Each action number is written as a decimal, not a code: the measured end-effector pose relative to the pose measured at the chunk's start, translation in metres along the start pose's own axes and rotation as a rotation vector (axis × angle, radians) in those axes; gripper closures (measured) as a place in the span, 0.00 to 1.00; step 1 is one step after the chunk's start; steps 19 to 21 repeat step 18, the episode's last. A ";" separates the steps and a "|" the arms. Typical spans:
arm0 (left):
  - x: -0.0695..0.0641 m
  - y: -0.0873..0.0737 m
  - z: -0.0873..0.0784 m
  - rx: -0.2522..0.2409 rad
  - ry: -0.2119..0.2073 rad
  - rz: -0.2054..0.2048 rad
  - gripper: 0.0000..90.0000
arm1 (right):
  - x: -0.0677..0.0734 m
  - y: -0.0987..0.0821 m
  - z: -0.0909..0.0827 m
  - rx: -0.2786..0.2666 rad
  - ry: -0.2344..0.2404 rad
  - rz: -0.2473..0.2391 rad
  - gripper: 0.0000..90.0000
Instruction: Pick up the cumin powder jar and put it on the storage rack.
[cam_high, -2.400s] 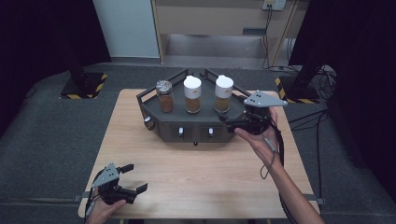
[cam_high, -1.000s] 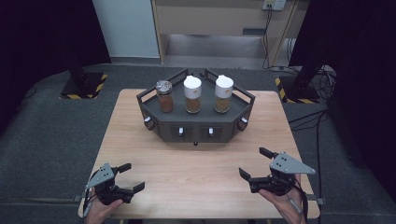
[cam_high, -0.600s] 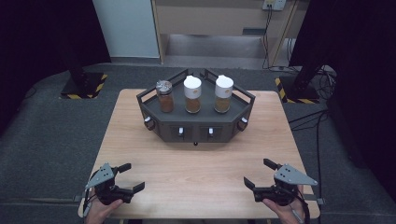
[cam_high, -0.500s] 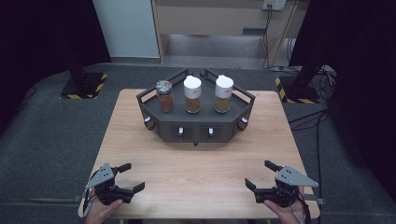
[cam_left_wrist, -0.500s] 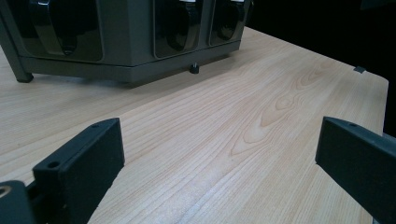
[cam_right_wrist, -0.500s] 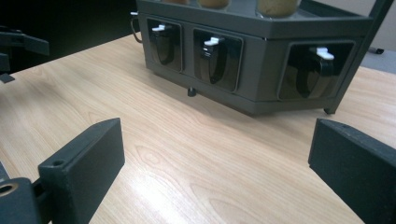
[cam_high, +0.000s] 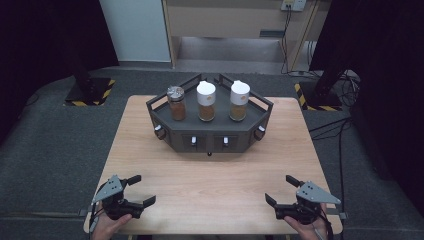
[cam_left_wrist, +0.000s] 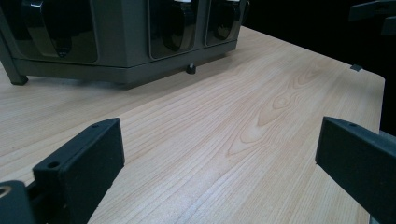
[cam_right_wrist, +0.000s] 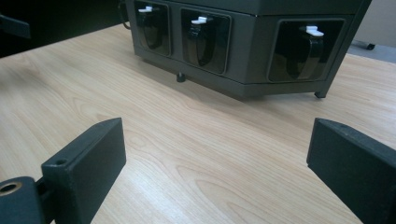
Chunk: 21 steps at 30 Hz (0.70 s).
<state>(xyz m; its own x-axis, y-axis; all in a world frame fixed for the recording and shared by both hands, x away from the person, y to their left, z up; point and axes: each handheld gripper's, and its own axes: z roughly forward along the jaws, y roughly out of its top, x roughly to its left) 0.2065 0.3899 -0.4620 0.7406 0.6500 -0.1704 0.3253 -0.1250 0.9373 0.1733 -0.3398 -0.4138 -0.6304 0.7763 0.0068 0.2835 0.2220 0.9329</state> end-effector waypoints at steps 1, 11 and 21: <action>0.000 0.000 0.000 0.000 -0.001 0.001 0.00 | 0.000 -0.001 0.000 0.001 -0.002 -0.006 0.05; 0.000 0.001 0.001 0.004 -0.009 0.009 0.00 | -0.005 -0.004 0.005 0.017 0.020 -0.001 0.06; 0.000 0.001 0.002 0.008 -0.012 0.010 0.00 | -0.006 -0.005 0.005 0.017 0.017 0.006 0.06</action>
